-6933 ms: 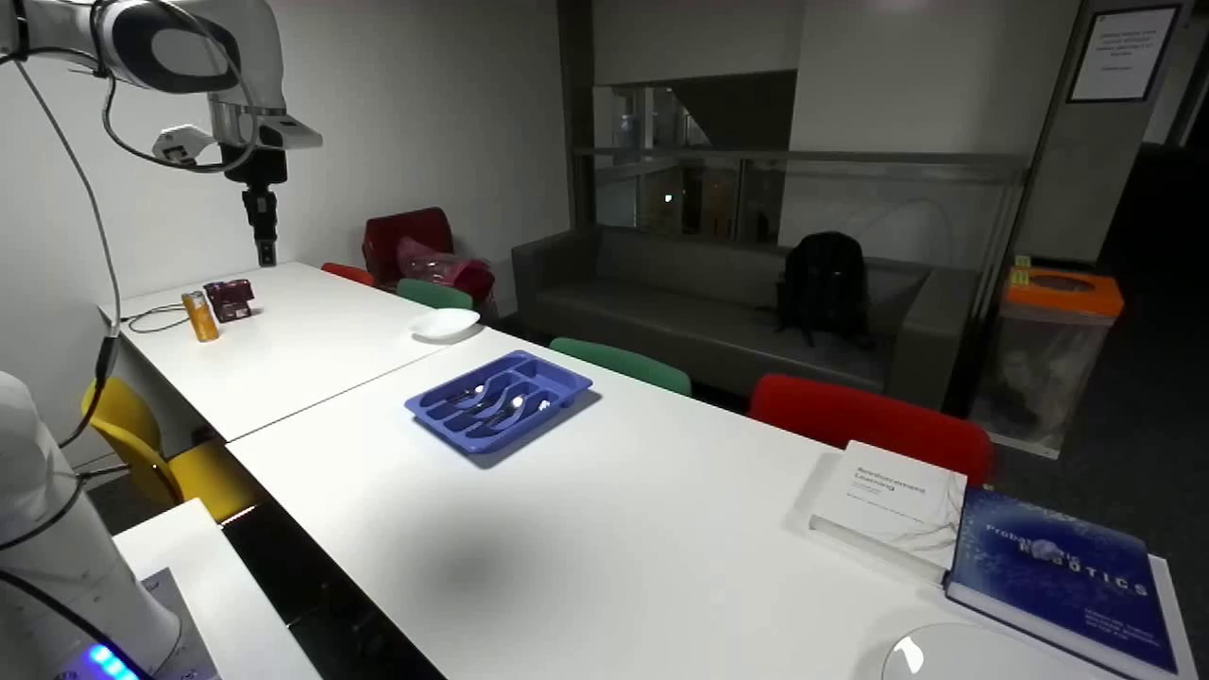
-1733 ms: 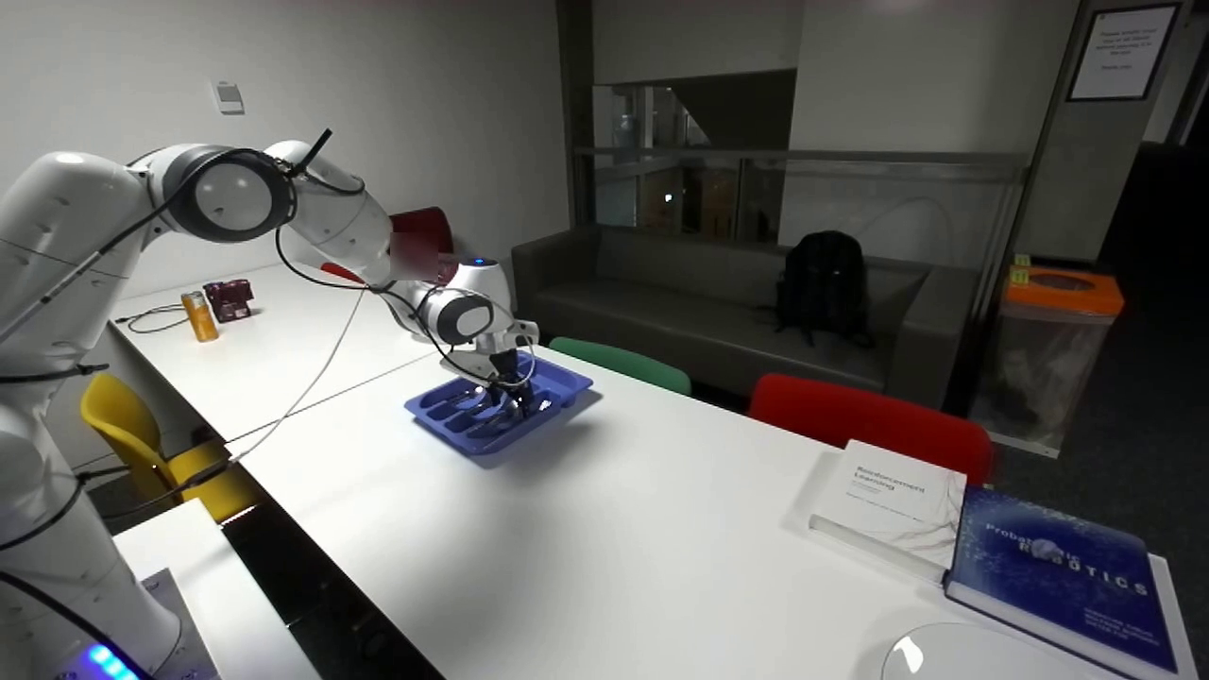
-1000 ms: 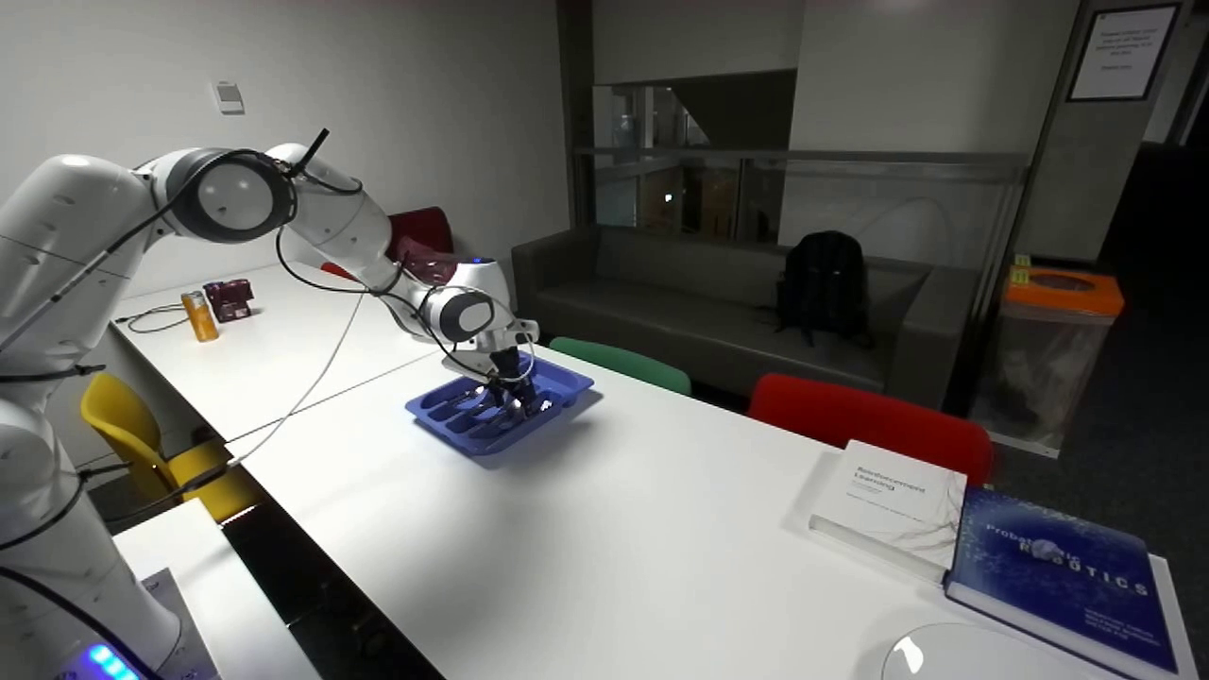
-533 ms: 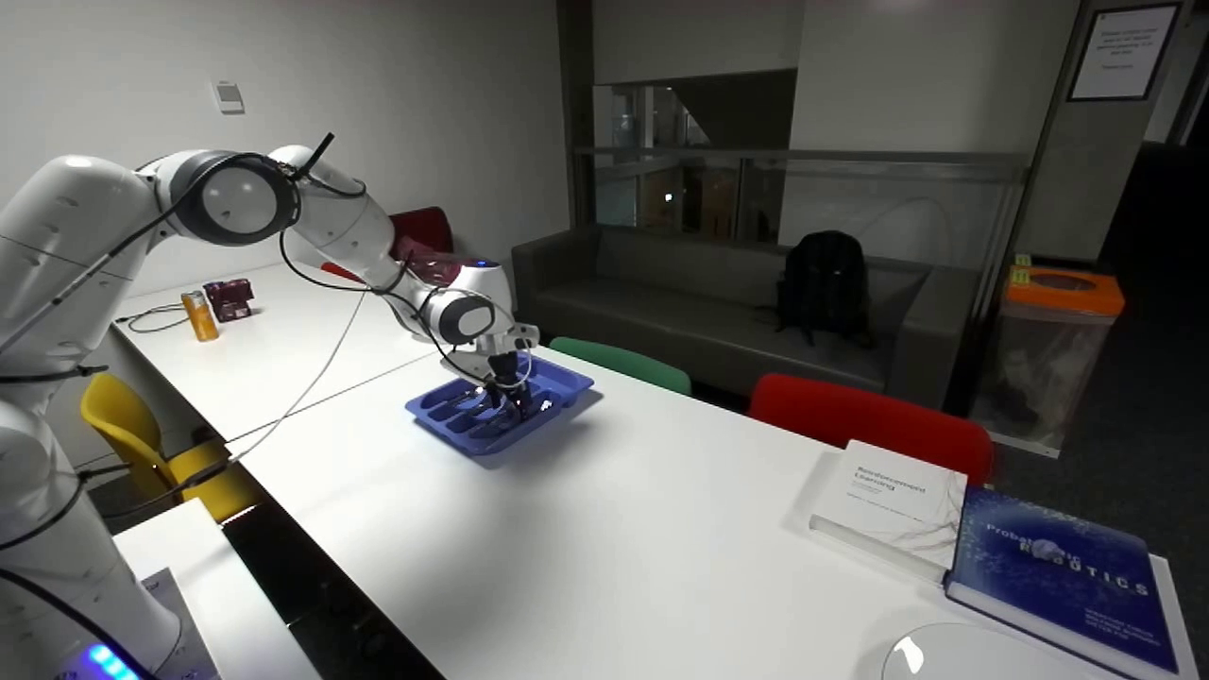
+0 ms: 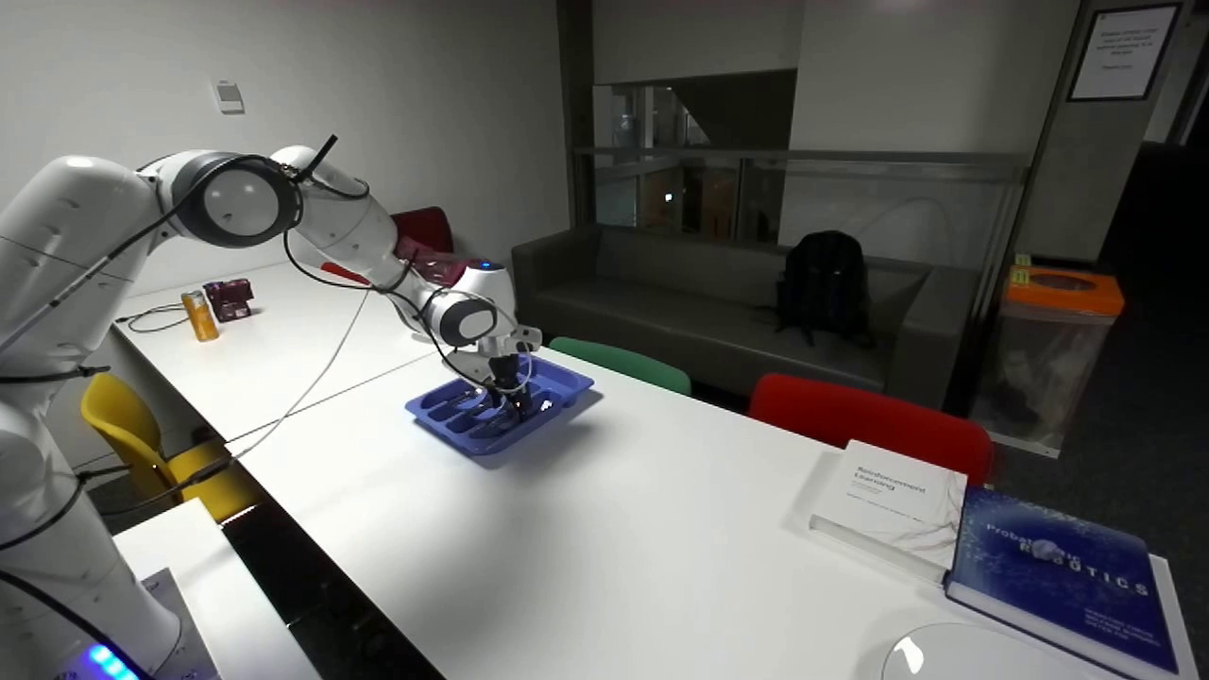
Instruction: Pick the cutlery in the rack and put them on the table
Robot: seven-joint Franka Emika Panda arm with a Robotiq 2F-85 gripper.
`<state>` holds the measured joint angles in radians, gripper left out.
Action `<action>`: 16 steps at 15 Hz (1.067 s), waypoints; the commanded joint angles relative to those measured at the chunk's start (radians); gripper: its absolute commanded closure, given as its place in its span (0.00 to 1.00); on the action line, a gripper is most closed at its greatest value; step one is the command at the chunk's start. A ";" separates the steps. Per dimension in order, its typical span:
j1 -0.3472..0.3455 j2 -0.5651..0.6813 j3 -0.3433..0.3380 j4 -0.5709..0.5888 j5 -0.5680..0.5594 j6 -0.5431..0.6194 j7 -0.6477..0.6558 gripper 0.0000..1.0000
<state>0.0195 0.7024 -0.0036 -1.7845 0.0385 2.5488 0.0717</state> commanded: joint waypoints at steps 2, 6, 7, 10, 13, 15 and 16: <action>-0.046 0.009 0.034 0.010 0.042 -0.023 -0.046 0.00; -0.059 0.028 0.044 0.018 0.055 -0.031 -0.058 0.00; -0.059 0.033 0.044 0.022 0.052 -0.035 -0.060 0.00; -0.056 0.037 0.043 0.030 0.042 -0.053 -0.076 0.00; -0.057 0.039 0.045 0.038 0.042 -0.073 -0.095 0.27; -0.056 0.038 0.046 0.048 0.041 -0.085 -0.102 0.38; -0.055 0.039 0.046 0.053 0.040 -0.092 -0.105 0.48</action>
<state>-0.0117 0.7333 0.0225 -1.7636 0.0673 2.4987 0.0046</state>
